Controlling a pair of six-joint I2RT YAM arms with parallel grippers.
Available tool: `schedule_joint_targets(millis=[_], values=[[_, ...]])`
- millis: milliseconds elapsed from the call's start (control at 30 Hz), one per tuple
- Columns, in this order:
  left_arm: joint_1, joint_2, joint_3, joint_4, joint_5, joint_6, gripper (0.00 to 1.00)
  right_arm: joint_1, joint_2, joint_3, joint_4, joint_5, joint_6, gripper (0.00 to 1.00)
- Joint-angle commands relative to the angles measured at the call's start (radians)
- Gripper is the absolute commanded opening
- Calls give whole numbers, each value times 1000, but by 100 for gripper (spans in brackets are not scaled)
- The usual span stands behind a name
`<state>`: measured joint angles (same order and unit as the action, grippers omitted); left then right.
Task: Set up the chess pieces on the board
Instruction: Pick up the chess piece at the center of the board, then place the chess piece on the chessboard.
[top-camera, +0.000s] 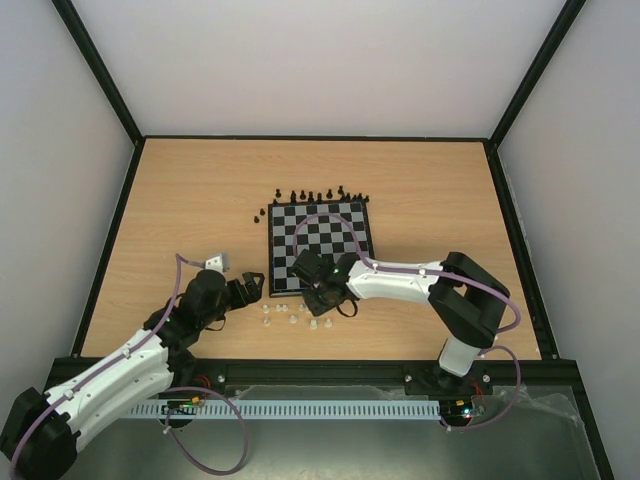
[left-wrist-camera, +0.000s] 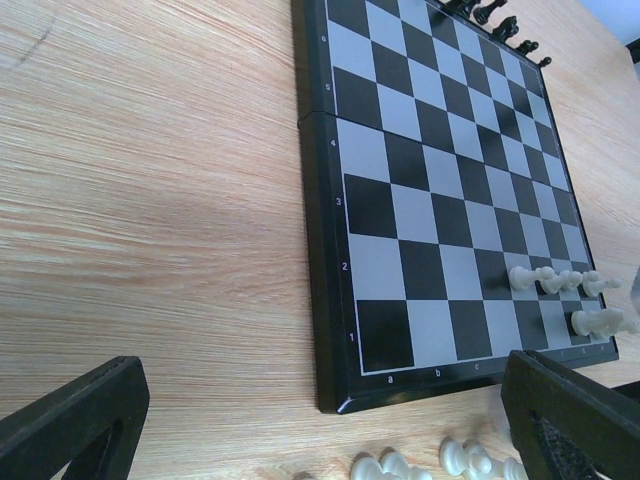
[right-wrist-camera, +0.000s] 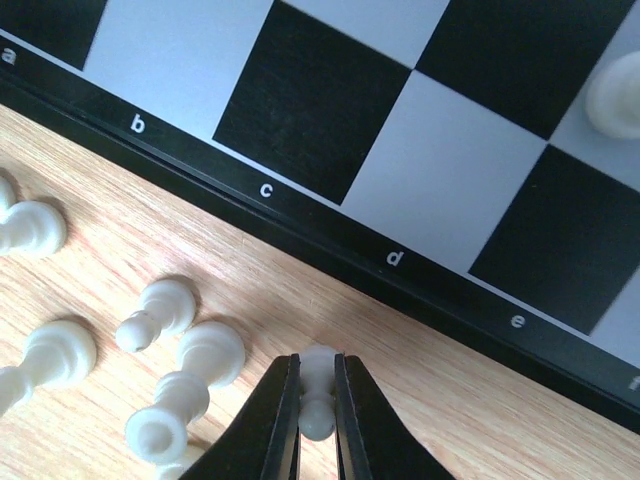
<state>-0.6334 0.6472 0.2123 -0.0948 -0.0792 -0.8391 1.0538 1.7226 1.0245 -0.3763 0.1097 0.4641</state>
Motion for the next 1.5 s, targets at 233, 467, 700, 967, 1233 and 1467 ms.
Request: schedule_joint_targets(millis=[233, 467, 700, 967, 1233, 1467], values=[[6, -12, 6, 4, -2, 0, 100, -17, -74, 82, -113, 78, -33, 10], [6, -29, 4, -6, -5, 0, 99, -73, -48, 162, -126, 70, -74, 11], [6, -32, 10, -13, -7, 0, 99, -111, 19, 238, -133, 61, -107, 11], [6, -34, 8, -14, -9, 0, 100, -146, 101, 264, -119, 44, -123, 11], [5, -24, 6, -4, -8, 3, 99, -170, 158, 289, -111, 41, -127, 11], [6, -16, 6, 6, -7, 3, 100, -181, 182, 292, -116, 61, -122, 11]])
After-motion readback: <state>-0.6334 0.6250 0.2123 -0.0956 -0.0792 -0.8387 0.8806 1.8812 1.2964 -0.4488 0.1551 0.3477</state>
